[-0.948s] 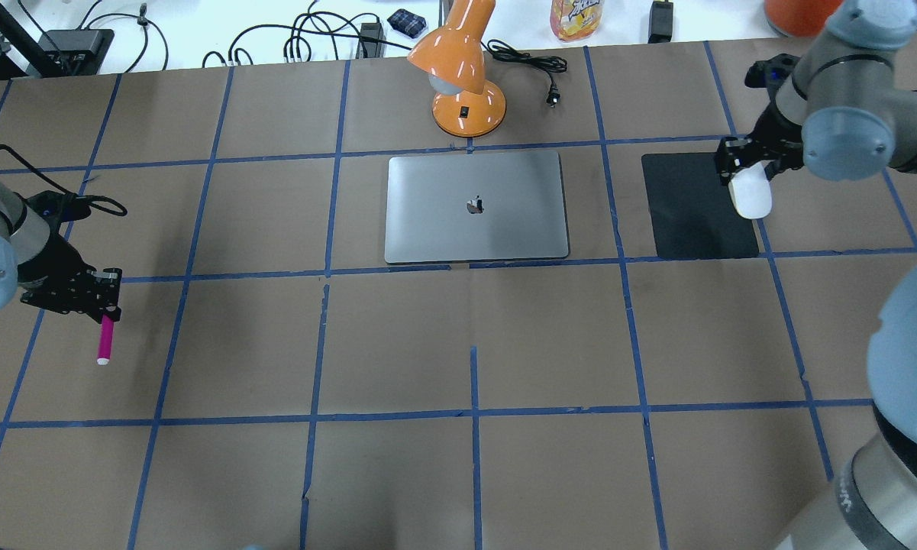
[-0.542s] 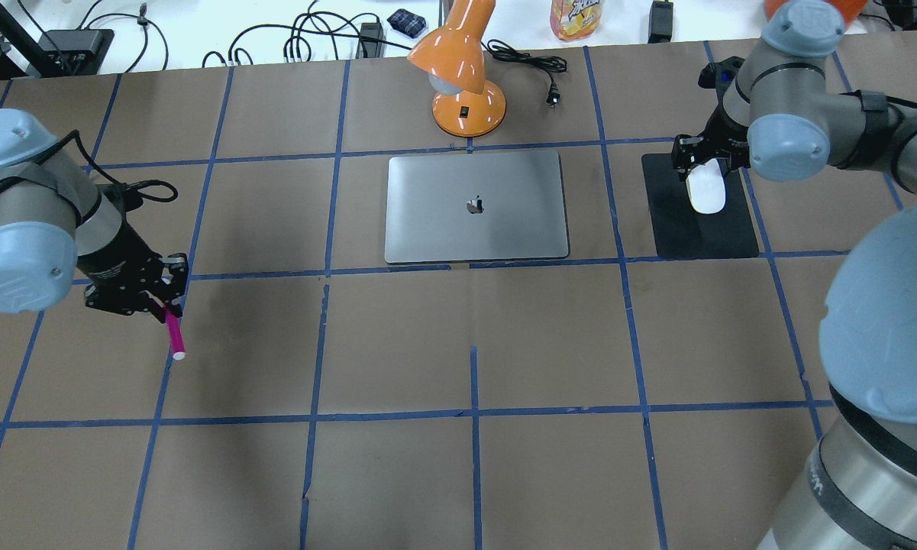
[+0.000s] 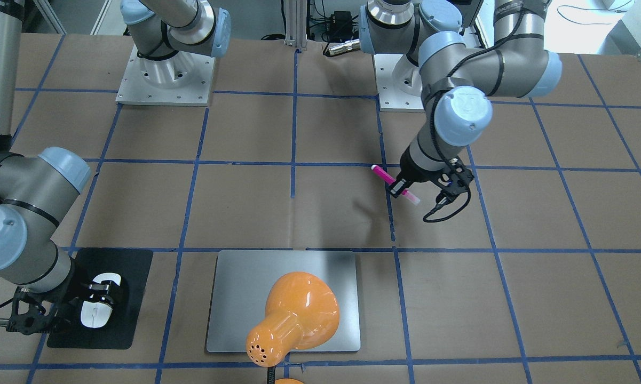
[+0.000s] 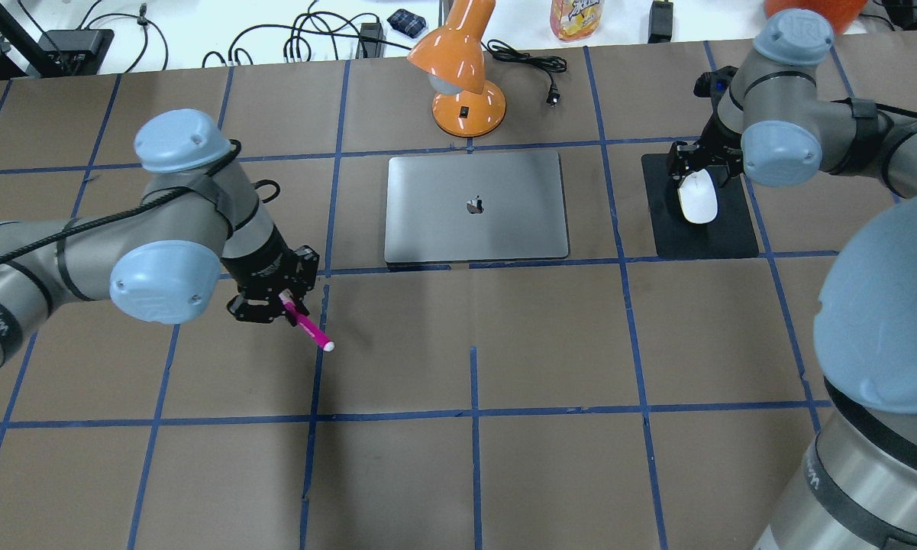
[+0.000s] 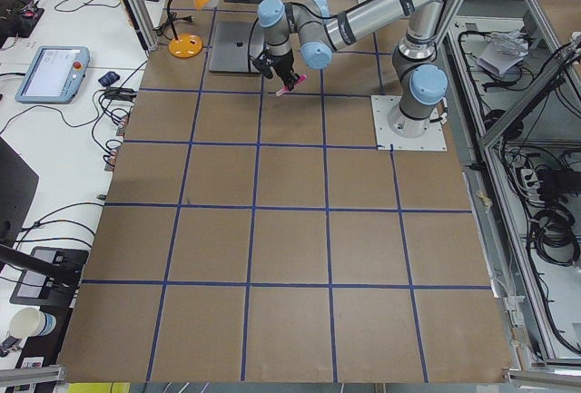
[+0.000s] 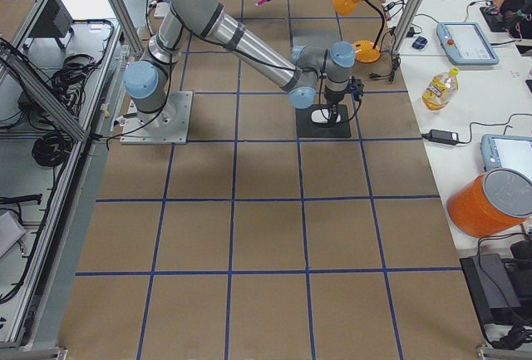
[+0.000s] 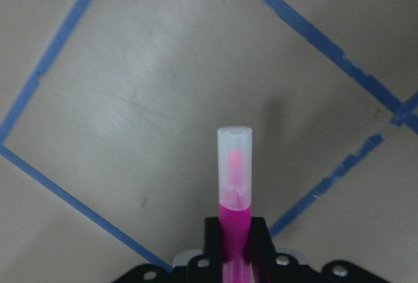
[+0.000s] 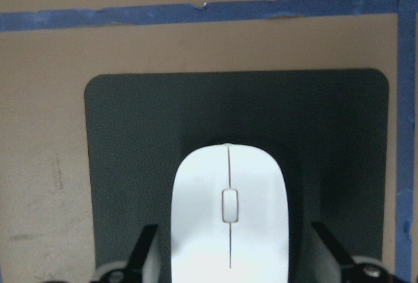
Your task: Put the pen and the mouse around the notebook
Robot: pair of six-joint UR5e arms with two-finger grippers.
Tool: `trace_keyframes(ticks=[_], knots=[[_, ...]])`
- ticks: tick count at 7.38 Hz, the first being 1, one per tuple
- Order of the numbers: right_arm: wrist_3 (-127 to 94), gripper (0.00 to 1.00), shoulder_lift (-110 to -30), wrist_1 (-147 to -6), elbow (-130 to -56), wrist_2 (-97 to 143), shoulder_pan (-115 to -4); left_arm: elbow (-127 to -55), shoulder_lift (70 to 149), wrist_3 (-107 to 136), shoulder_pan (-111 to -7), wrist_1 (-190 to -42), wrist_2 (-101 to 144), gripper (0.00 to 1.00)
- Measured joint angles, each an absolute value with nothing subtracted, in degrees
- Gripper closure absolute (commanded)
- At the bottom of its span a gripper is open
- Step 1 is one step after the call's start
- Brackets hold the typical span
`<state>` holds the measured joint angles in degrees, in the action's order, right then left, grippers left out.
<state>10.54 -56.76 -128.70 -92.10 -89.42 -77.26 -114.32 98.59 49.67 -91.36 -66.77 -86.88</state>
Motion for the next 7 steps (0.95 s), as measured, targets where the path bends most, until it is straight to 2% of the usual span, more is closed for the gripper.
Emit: trace_keyframes(ticks=[3,6,7], knots=[[10.1,0.0,-60.0,-123.3,-90.9,-89.6,-77.3,-112.3,105.6,76.5,-101.0,-55.2,-81.6,1.0],[2.8,0.0,-76.8,-101.9,-90.5,-89.9,-81.2,-106.7,111.7,91.0,-108.4,-53.9,-81.5,1.0],[-0.9,0.0,-82.1,-96.2,-90.3,-91.0,-84.5,-105.8,112.9,93.6,-110.4,-53.9,-81.8,0.95]])
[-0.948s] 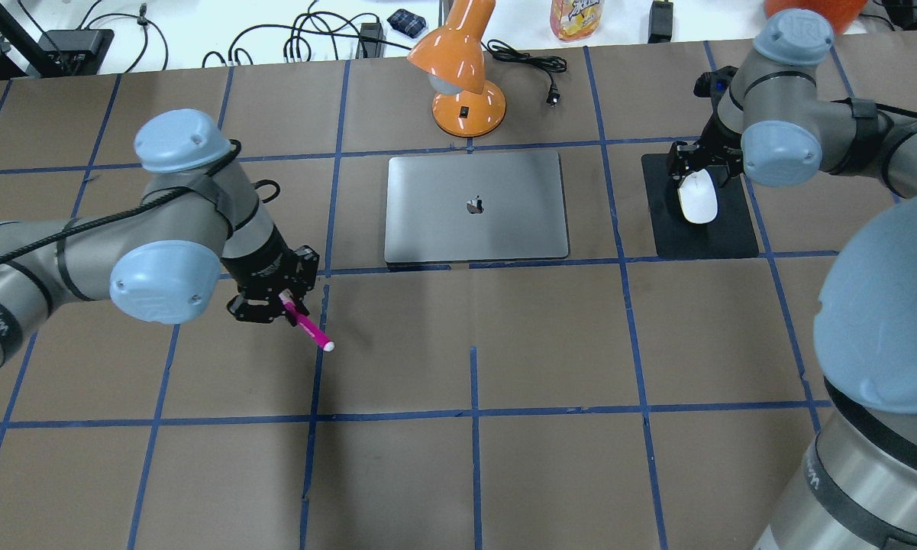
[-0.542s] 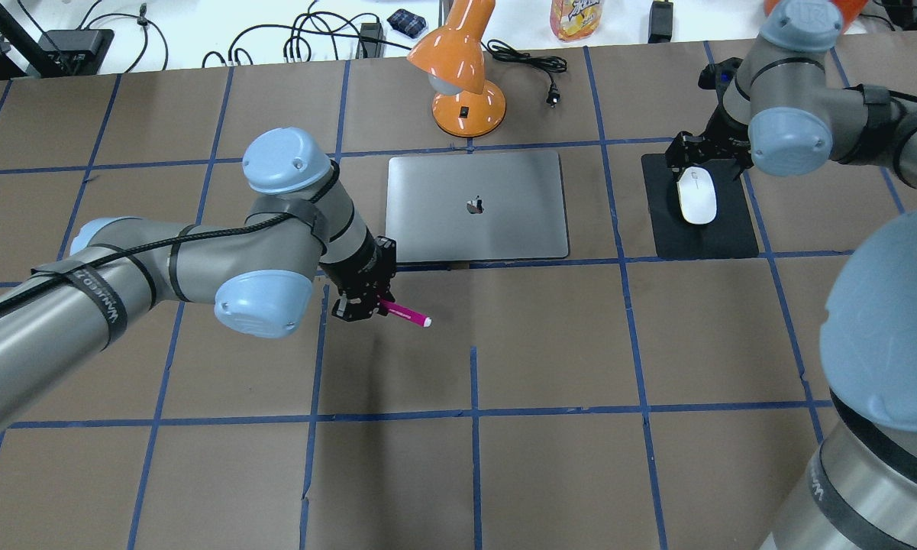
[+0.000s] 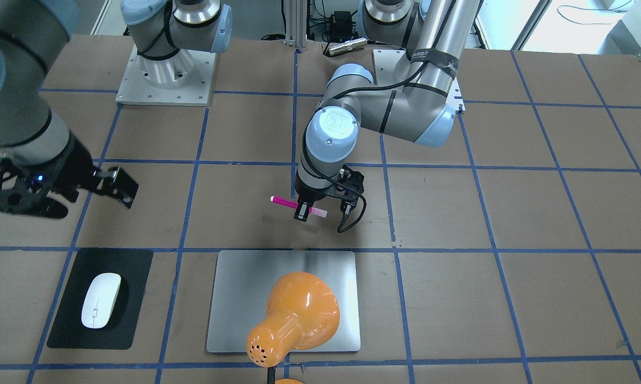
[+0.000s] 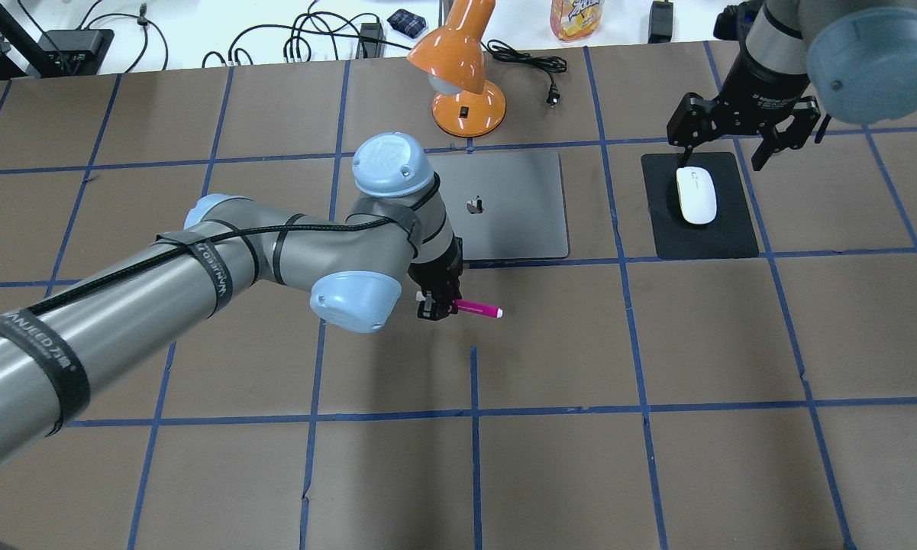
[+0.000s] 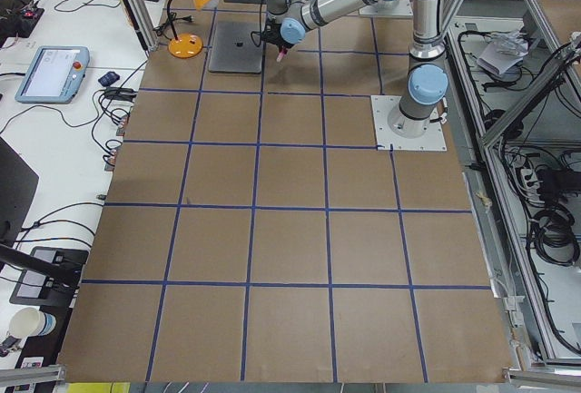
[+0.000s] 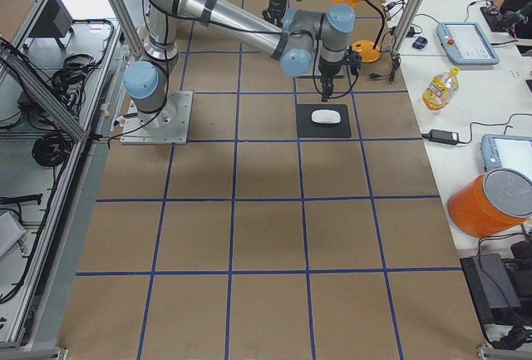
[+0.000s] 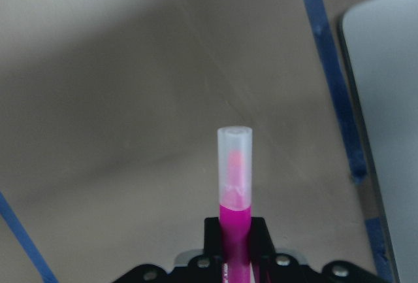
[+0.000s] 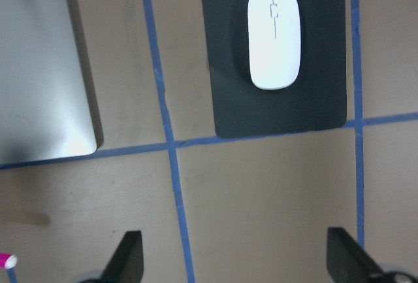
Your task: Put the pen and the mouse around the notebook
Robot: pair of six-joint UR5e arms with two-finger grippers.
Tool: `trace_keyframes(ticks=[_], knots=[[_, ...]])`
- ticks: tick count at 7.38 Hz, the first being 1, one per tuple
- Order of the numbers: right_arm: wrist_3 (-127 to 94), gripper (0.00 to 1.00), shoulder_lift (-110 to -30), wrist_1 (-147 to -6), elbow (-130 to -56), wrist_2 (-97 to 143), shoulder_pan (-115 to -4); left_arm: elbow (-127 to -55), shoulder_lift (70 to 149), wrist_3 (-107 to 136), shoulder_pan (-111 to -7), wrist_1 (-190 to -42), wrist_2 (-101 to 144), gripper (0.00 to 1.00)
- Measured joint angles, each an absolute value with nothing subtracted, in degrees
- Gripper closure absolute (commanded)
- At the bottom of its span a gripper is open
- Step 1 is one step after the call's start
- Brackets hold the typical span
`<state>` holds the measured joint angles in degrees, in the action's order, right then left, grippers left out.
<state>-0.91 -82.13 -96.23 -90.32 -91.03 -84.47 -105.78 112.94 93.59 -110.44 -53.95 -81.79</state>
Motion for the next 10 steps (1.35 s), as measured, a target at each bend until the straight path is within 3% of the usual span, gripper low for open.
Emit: trace_keyframes(ticks=[1,2,3,7,10], knots=[[-4.5,0.0,-86.2,-91.5,-90.2,-92.4,-87.0,-105.4,113.9,95.4,-111.9,-54.0,-82.3,0.88],[-8.9,0.0,-89.5,-87.1,-90.2,-93.0,-89.0,-105.4,114.5,97.0,-112.6,-54.0,-82.6,0.74],[-11.7,0.0,-91.6,-84.7,-90.6,-93.4,-90.5,-105.5,114.8,98.0,-112.9,-54.2,-82.8,0.01],[-11.3,0.0,-93.0,-92.4,-92.5,-92.8,-91.5,-105.3,113.9,94.2,-112.2,-54.0,-83.6,0.0],[-9.6,0.0,-91.7,-94.2,-90.4,-90.4,-90.9,-104.6,107.6,78.3,-105.5,-59.3,-83.4,0.0]])
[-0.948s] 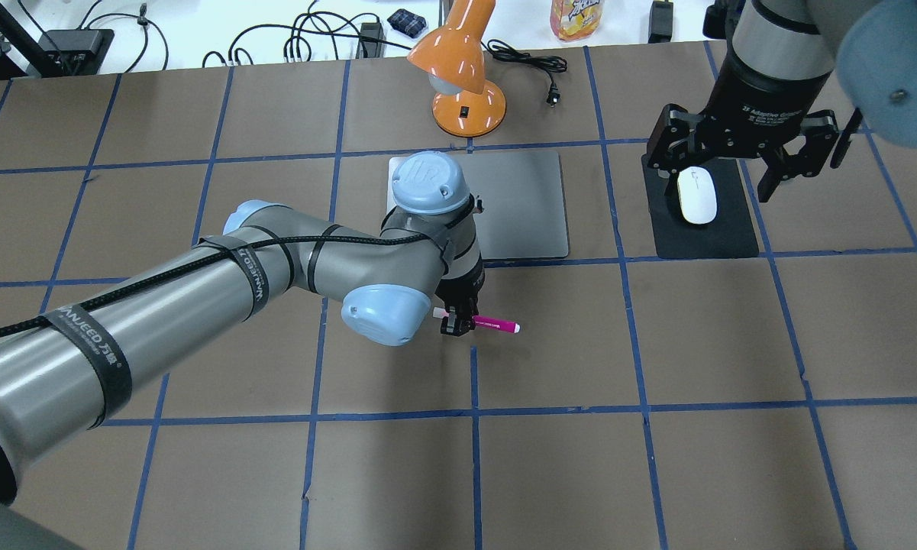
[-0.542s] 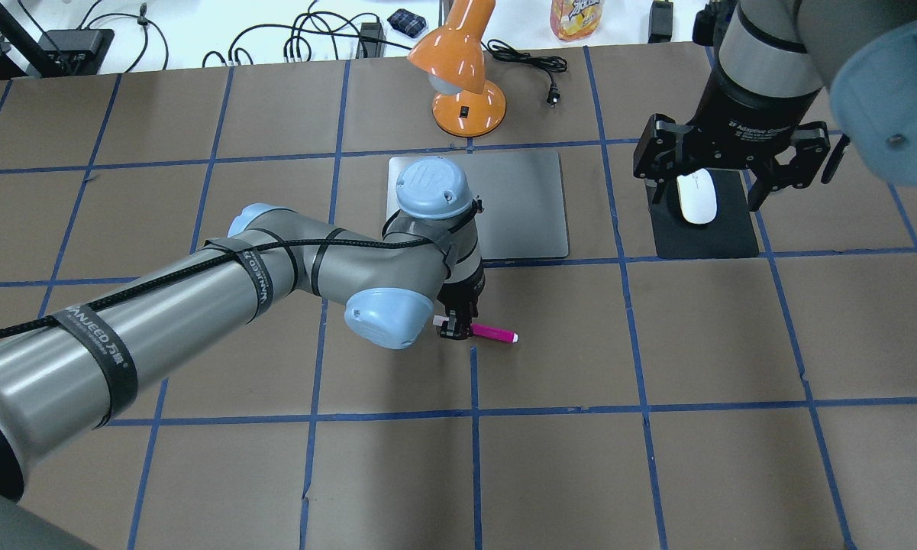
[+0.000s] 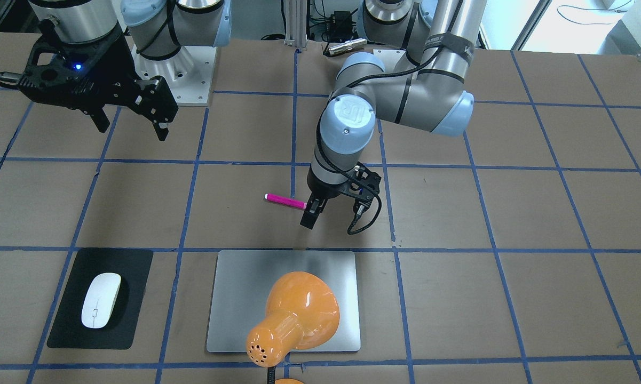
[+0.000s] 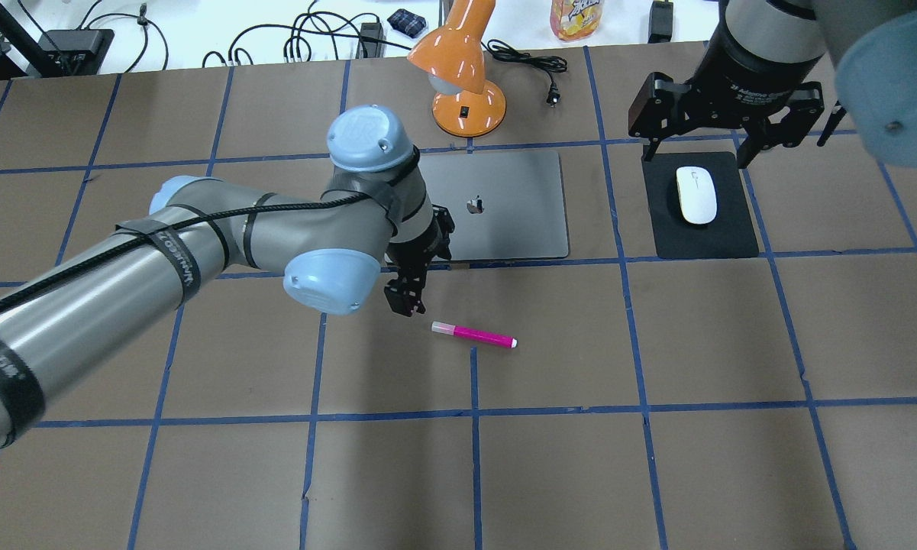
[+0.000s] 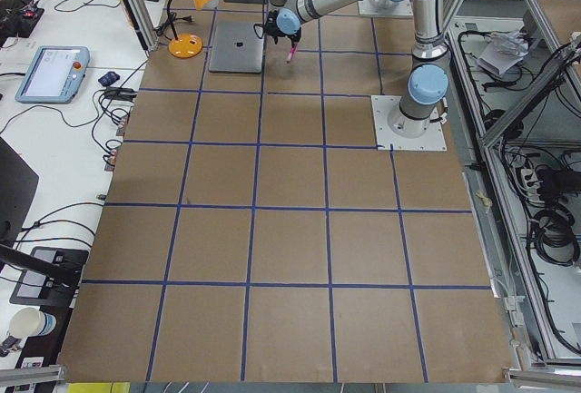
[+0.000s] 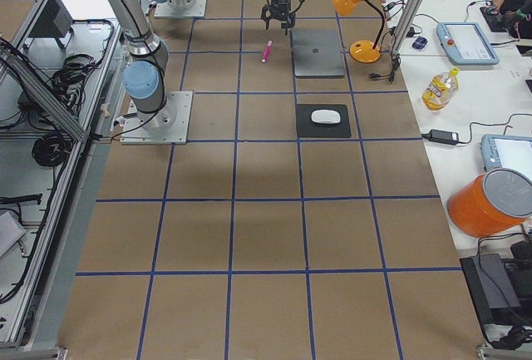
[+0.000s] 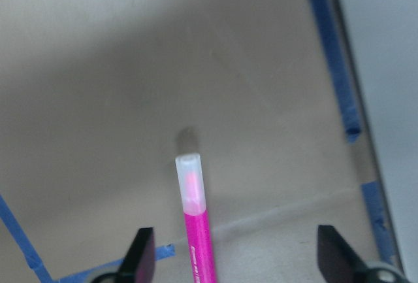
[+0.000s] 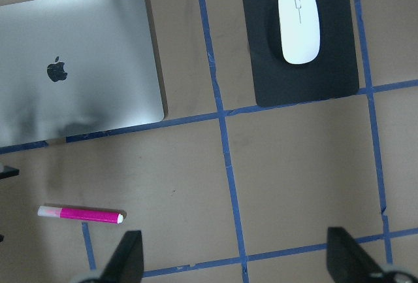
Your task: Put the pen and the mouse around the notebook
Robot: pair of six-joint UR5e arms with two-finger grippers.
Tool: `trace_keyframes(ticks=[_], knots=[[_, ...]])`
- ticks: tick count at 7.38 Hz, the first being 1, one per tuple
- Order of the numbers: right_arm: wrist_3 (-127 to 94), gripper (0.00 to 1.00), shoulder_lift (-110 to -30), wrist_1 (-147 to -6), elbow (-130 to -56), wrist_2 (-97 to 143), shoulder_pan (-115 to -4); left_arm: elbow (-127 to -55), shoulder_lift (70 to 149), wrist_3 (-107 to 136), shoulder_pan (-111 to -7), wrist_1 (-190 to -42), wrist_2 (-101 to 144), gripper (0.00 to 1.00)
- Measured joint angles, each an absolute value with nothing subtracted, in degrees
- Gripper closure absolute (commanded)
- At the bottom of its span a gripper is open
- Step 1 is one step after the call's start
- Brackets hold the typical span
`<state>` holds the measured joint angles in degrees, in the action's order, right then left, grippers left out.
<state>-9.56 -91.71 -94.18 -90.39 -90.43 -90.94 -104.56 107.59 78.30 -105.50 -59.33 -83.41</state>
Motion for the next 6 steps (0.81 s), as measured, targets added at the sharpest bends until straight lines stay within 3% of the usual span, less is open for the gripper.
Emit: trace_keyframes(ticks=[6], knots=[[-9.8,0.0,-91.2,-93.4,-90.2,-91.0,-90.9,-102.8,91.2,27.7,-93.0,-71.4,-88.0,0.0]])
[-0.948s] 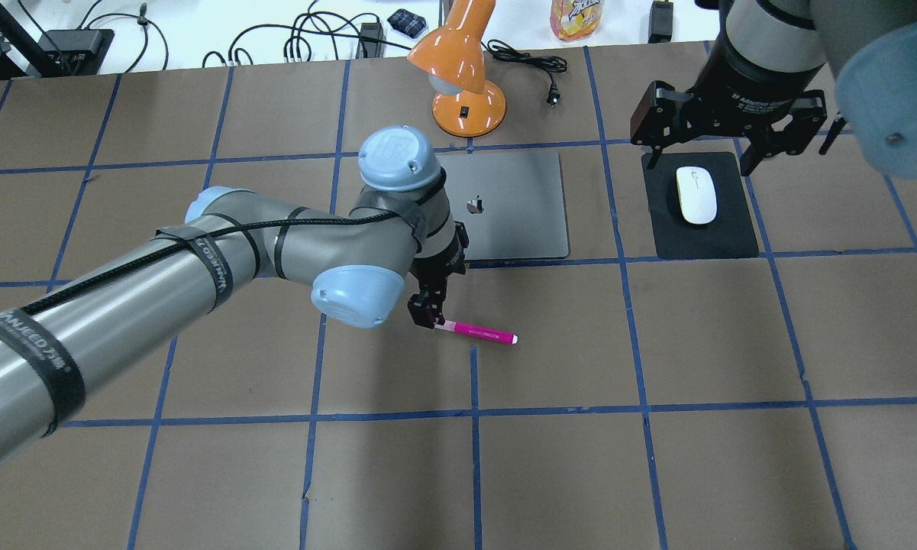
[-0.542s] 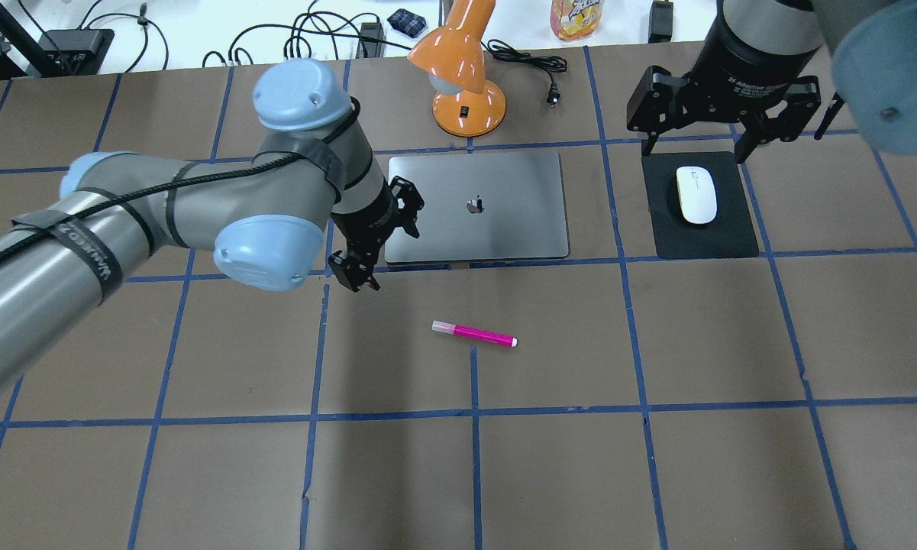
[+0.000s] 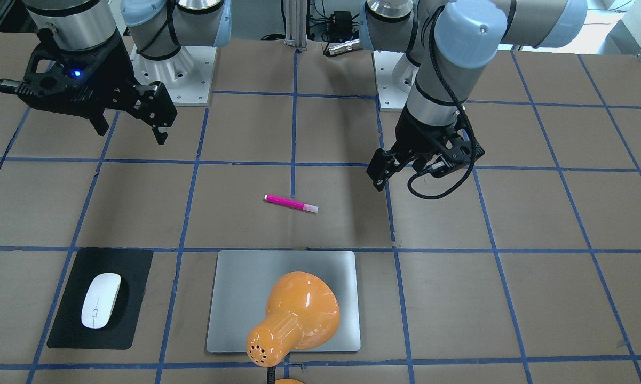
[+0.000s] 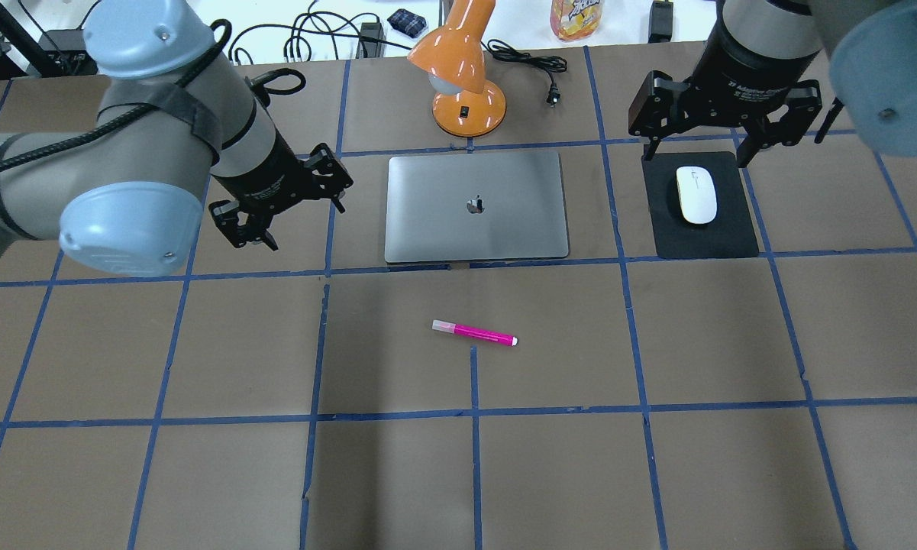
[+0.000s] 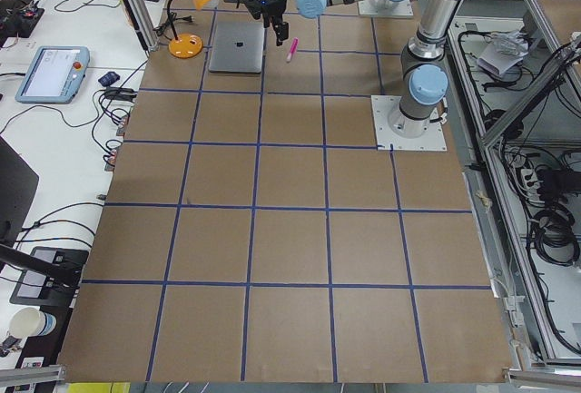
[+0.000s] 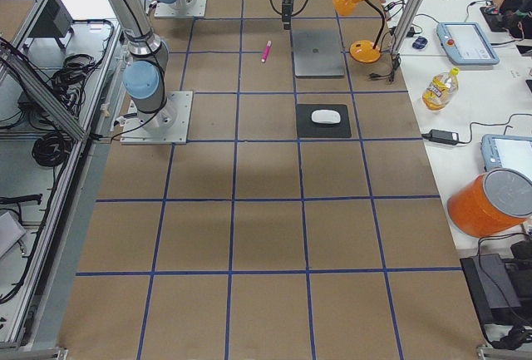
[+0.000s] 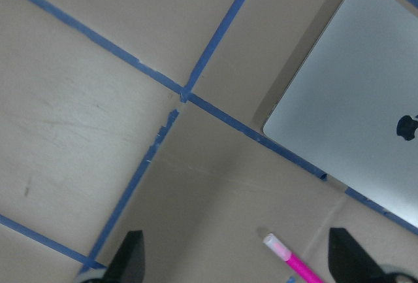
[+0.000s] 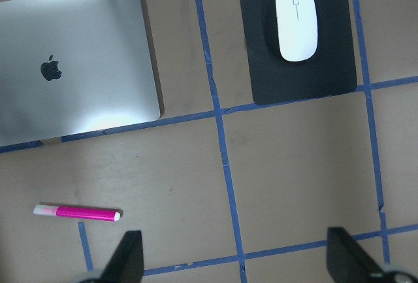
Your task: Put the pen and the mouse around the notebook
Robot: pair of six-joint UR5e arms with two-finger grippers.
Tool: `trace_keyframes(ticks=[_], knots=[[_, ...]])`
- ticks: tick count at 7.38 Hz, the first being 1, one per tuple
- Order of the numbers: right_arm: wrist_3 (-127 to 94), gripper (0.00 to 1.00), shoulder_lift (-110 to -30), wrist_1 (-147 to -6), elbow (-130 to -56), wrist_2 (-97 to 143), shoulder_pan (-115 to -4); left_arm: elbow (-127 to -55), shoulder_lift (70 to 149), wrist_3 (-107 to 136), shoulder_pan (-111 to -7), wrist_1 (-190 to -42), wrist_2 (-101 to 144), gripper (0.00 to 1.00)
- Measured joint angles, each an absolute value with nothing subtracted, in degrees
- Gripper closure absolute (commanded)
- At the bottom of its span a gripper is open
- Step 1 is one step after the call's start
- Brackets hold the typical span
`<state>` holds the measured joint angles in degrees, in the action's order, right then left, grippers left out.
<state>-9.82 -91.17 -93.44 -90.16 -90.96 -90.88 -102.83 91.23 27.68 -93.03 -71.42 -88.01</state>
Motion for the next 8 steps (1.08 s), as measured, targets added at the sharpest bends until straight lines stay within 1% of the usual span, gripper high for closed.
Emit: trace_keyframes(ticks=[2,3,6,8], knots=[[-9.8,0.0,-91.2,-93.4,-90.2,-91.0,-90.9,-101.9,88.7,13.2,-90.5,-75.1,-88.8,0.0],[-9.8,0.0,-91.2,-93.4,-90.3,-91.0,-90.9,-100.1,88.3,7.3,-89.7,-78.1,-89.0,0.0],[-9.5,0.0,-91.2,-93.3,-90.4,-90.8,-91.0,-88.8,89.9,-1.6,-88.9,-91.8,-90.8,0.0],[-8.9,0.0,-91.0,-93.4,-90.4,-90.1,-91.0,-85.5,92.0,-3.1,-88.8,-93.7,-90.3,0.0]])
